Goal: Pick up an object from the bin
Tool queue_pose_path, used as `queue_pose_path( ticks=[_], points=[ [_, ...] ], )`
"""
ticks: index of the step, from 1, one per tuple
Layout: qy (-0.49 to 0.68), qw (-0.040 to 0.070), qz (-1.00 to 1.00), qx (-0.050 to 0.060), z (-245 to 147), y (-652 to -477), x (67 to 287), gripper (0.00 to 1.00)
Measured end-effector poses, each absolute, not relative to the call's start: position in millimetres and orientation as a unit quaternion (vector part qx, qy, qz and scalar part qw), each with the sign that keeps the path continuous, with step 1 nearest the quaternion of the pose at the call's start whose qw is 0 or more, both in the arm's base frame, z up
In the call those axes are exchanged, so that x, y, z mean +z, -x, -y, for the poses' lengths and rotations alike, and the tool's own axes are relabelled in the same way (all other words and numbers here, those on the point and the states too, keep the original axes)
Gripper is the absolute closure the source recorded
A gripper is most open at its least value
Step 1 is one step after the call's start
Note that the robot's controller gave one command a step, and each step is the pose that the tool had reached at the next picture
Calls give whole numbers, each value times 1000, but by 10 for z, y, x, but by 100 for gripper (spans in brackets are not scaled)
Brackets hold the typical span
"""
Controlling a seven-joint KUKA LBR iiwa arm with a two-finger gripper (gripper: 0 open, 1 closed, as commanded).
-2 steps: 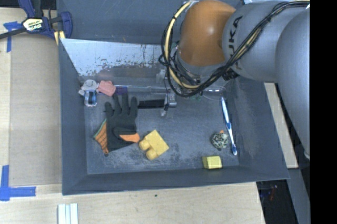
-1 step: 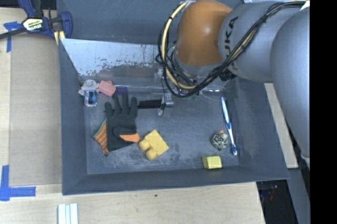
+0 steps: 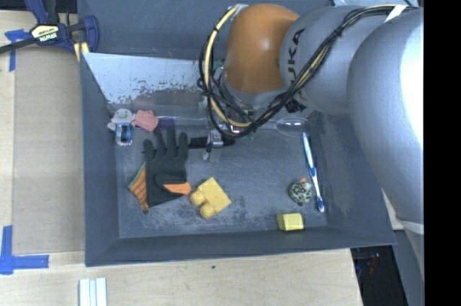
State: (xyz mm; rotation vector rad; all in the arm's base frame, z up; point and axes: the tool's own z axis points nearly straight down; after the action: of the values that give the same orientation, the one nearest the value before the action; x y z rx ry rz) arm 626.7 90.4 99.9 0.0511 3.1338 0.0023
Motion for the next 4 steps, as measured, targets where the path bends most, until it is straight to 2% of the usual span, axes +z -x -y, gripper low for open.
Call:
queue_pose_path(
  ticks=[1,2,3,4],
  points=[
    [-41,4,-999,1,-910,-6262,688,0],
    [-11,8,-1000,1,-971,-6252,733,100],
    [-11,8,-1000,1,-971,-6252,735,100],
    [-12,5,-1000,1,-965,-6229,1003,100]
  ],
)
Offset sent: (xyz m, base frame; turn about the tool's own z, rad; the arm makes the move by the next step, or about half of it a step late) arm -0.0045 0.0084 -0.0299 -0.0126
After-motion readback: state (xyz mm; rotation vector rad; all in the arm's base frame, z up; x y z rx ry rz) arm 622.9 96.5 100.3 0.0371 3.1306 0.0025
